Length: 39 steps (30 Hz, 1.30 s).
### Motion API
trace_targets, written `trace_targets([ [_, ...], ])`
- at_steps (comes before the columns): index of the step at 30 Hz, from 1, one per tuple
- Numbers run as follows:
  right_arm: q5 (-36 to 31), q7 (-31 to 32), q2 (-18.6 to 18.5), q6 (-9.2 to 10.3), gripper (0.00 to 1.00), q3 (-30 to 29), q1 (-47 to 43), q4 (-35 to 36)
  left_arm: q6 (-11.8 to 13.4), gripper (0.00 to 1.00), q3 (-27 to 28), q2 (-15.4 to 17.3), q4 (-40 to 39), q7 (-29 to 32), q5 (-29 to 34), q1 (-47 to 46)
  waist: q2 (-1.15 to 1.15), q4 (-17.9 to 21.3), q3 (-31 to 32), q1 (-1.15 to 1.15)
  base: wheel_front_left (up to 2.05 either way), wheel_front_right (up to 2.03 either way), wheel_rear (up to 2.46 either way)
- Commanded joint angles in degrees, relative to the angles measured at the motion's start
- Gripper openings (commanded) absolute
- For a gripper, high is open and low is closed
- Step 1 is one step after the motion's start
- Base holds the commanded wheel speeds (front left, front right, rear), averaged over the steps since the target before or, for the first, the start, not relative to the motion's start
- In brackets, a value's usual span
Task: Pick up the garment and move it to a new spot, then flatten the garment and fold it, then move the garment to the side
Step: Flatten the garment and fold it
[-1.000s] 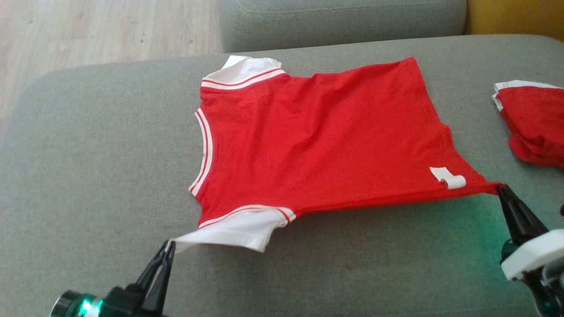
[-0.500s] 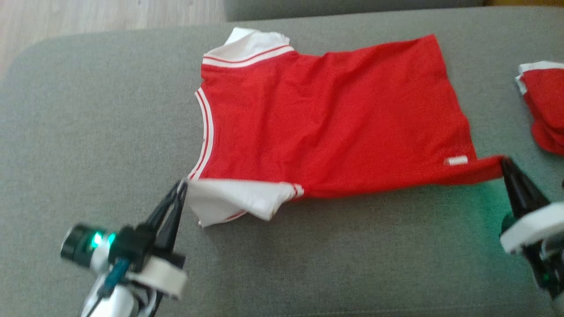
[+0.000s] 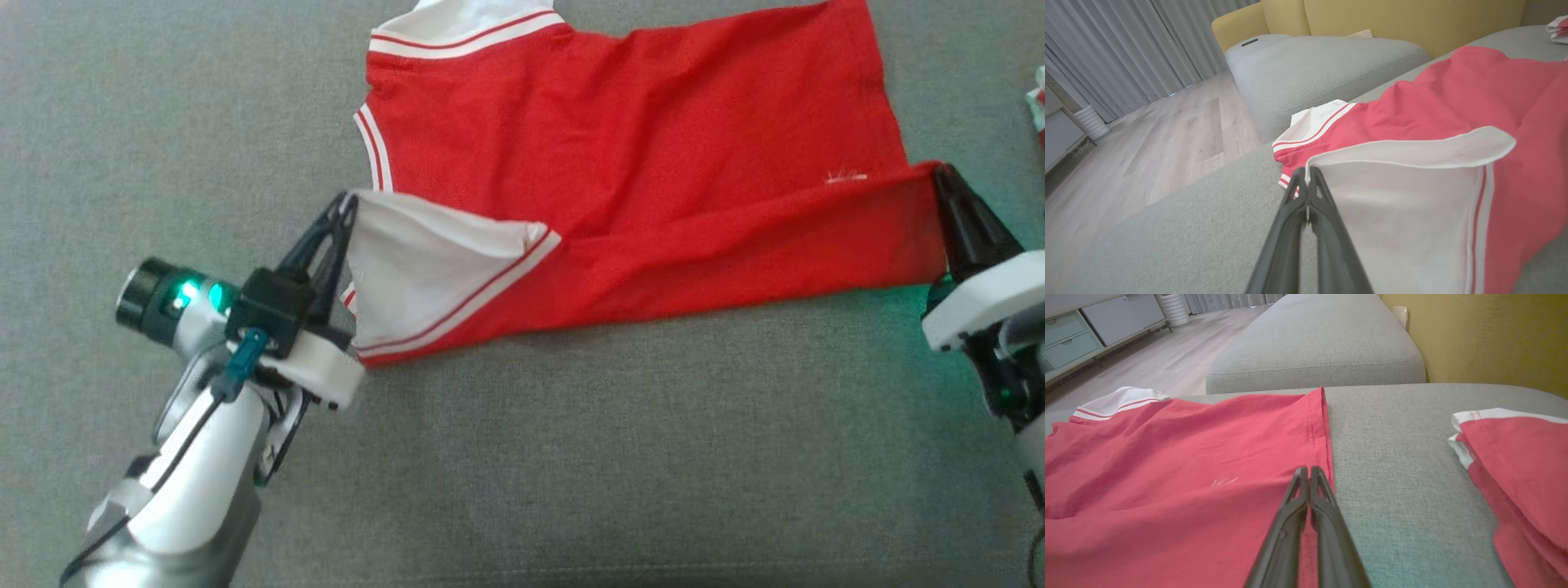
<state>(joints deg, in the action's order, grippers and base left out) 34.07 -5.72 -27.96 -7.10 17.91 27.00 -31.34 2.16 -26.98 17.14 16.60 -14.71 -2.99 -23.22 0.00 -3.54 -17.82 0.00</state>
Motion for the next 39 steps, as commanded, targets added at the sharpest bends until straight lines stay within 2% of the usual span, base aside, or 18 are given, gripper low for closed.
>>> trace_targets([
  [1, -0.78, -1.19, -0.99, -0.39, 0.00, 0.73, 1.00, 0.73, 0.84, 0.00, 2.69, 1.18, -1.52, -0.29, 0.50, -2.35, 0.00, -0.06, -0.42, 0.00, 0.00, 0.00, 0.00],
  [4, -0.37, -2.21, -0.73, -0.39, 0.00, 1.67, 2.70, -0.85, 1.77, 0.00, 3.48, 1.08, -1.70, -0.29, 0.91, -3.12, 0.00, -0.08, -0.87, 0.00, 0.00, 0.00, 0.00],
  [8, 0.18, -3.26, -0.40, -0.39, 0.00, 3.22, 4.37, -2.99, 1.60, 0.00, 3.70, 1.11, -1.20, -0.29, 0.91, -3.13, 0.00, -0.12, -1.17, 0.00, 0.00, 0.00, 0.00],
  [9, 0.40, -3.49, -0.28, -0.39, 0.25, 3.61, 4.67, -3.56, 1.53, 0.00, 3.96, 0.91, -0.87, -0.29, 0.52, -3.10, 0.00, -0.13, -1.17, 0.00, 0.00, 0.00, 0.00],
  [10, 0.62, -3.79, -0.17, -0.39, 1.00, 3.83, 4.95, -4.17, 1.33, 0.00, 4.27, 0.62, -0.52, -0.29, -0.02, -3.08, 0.00, -0.17, -1.14, 0.00, 0.00, 0.00, 0.00],
  [11, 0.83, -4.15, -0.03, -0.39, 1.00, 3.98, 5.18, -4.73, 1.27, 0.13, 4.49, 0.44, -0.01, -0.29, -0.26, -3.04, 0.00, -0.22, -1.10, 0.00, 0.00, 0.00, 0.00],
  [12, 0.98, -4.61, 0.11, -0.39, 1.00, 4.16, 5.36, -5.15, 1.40, 1.00, 4.73, 0.21, 0.32, -0.29, -0.39, -2.98, 0.00, -0.24, -1.04, 0.00, 0.00, 0.00, 0.00],
  [18, 1.91, -7.50, 0.95, -0.39, 1.00, 4.22, 4.26, -5.06, 2.62, 1.00, 9.17, -3.04, -2.37, -0.29, -5.72, 3.61, 0.00, 0.50, -0.02, 0.00, 0.00, 0.00, 0.00],
  [25, 2.60, -8.56, 1.49, -0.39, 1.00, 2.93, 1.31, -3.06, 1.10, 1.00, 11.72, -7.99, -5.34, -0.29, -11.19, 15.07, 0.00, 1.30, 0.76, 0.00, 0.00, 0.00, 0.00],
  [30, 2.80, -8.82, 1.77, -0.39, 1.00, 1.79, -1.08, -2.43, 0.74, 1.00, 13.26, -10.30, -2.31, -0.29, -11.69, 16.70, 0.00, 1.40, 1.64, 0.00, 0.00, 0.00, 0.00],
  [32, 2.89, -8.76, 1.79, -0.39, 1.00, 1.45, -1.88, -2.17, 0.74, 1.00, 14.35, -11.02, 1.39, -0.29, -11.73, 15.80, 0.00, 1.50, 1.95, 0.00, 0.00, 0.00, 0.00],
  [39, 2.40, -8.01, 1.39, -0.39, 1.00, 0.92, -2.18, -2.02, -0.75, 1.00, 13.90, -11.98, 9.46, -0.29, -12.02, 13.18, 0.00, 1.80, 2.61, 0.00, 0.00, 0.00, 0.00],
])
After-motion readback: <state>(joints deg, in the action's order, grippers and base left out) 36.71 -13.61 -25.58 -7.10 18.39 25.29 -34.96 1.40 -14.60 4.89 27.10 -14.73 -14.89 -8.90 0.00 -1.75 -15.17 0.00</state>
